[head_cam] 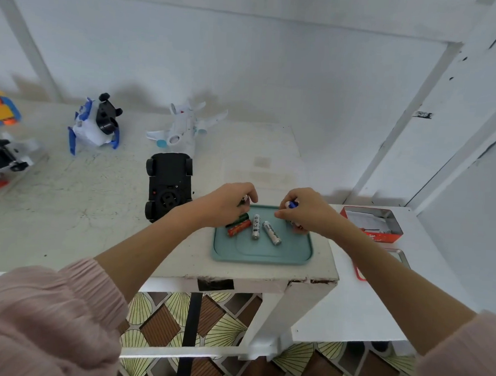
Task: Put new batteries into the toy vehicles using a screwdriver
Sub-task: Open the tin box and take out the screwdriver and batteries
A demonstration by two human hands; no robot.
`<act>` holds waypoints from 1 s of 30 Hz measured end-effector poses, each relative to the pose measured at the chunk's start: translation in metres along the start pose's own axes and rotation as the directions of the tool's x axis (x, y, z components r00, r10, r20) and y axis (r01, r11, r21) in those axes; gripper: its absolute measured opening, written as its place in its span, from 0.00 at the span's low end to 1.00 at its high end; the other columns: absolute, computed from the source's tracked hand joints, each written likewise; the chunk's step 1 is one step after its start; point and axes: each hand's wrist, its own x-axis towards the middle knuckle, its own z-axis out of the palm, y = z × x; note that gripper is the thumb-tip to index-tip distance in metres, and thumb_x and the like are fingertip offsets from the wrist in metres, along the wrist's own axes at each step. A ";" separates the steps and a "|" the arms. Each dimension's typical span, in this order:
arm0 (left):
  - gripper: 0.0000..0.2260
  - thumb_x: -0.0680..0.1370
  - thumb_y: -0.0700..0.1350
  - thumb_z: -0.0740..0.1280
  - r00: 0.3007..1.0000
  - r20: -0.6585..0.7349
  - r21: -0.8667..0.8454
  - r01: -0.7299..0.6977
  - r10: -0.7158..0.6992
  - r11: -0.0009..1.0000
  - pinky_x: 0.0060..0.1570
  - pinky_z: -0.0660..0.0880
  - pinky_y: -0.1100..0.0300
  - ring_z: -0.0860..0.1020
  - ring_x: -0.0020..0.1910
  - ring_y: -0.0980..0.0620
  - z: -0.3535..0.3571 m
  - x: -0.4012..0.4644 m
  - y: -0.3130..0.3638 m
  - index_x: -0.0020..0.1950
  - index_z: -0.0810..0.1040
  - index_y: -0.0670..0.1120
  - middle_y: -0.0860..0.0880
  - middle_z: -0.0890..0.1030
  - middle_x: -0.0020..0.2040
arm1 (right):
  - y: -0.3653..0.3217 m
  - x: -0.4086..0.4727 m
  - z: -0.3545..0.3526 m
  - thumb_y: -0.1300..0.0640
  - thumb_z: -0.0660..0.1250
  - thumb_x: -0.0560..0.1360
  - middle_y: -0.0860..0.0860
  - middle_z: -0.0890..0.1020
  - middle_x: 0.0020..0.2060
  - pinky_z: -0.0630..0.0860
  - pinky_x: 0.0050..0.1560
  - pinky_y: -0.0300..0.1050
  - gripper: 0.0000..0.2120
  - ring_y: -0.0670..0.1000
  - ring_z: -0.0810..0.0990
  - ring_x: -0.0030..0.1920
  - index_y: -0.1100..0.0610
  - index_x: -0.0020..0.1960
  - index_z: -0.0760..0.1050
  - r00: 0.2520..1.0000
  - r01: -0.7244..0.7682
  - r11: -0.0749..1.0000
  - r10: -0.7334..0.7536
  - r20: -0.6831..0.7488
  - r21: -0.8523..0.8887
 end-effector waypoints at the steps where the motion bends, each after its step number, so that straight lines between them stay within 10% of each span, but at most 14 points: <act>1: 0.10 0.81 0.36 0.59 1.000 0.009 -0.025 -0.004 0.004 1.000 0.39 0.69 0.71 0.74 0.45 0.54 0.000 0.000 0.001 0.61 0.72 0.43 0.46 0.77 0.54 | -0.001 -0.001 -0.002 0.59 0.71 0.72 0.55 0.76 0.32 0.78 0.33 0.45 0.09 0.50 0.75 0.27 0.63 0.46 0.74 0.999 -0.015 1.000 0.014 0.033 0.017; 5: 0.11 0.79 0.33 0.61 0.998 -0.025 -0.062 -0.059 0.057 0.996 0.44 0.71 0.75 0.77 0.48 0.55 0.002 0.002 0.002 0.60 0.74 0.42 0.48 0.80 0.52 | -0.001 -0.002 -0.001 0.58 0.70 0.72 0.54 0.76 0.30 0.76 0.24 0.40 0.09 0.48 0.75 0.21 0.62 0.45 0.73 0.998 0.050 0.995 -0.048 0.027 -0.091; 9: 0.11 0.78 0.33 0.63 0.993 -0.086 -0.096 -0.094 0.086 0.991 0.52 0.72 0.72 0.78 0.49 0.57 0.001 0.000 0.004 0.58 0.76 0.42 0.51 0.80 0.49 | 0.003 0.002 0.001 0.55 0.70 0.73 0.55 0.77 0.36 0.79 0.35 0.48 0.11 0.53 0.77 0.28 0.63 0.46 0.73 0.989 0.127 0.962 -0.141 -0.043 -0.240; 16: 0.07 0.81 0.39 0.60 0.995 -0.095 -0.065 -0.004 -0.002 0.998 0.37 0.68 0.72 0.74 0.42 0.52 -0.001 -0.004 0.006 0.58 0.72 0.42 0.49 0.75 0.43 | 0.009 0.006 -0.001 0.50 0.70 0.72 0.50 0.74 0.37 0.67 0.34 0.39 0.13 0.50 0.72 0.38 0.57 0.39 0.70 0.976 0.176 0.914 -0.212 -0.059 -0.366; 24: 0.17 0.81 0.39 0.59 0.998 0.061 0.030 -0.024 0.022 0.999 0.57 0.63 0.64 0.68 0.59 0.49 0.010 -0.008 0.014 0.70 0.66 0.42 0.45 0.70 0.59 | 0.010 0.008 0.010 0.48 0.59 0.78 0.55 0.75 0.37 0.72 0.42 0.51 0.18 0.55 0.74 0.39 0.64 0.44 0.72 0.976 0.144 0.879 -0.201 -0.079 -0.455; 30: 0.24 0.79 0.32 0.57 0.996 0.083 0.018 -0.023 0.021 1.000 0.55 0.66 0.62 0.66 0.53 0.50 0.012 -0.008 0.012 0.75 0.62 0.43 0.46 0.65 0.56 | 0.015 0.004 0.010 0.50 0.58 0.79 0.55 0.74 0.36 0.70 0.40 0.49 0.16 0.55 0.73 0.38 0.61 0.40 0.68 0.982 0.119 0.870 -0.176 -0.075 -0.479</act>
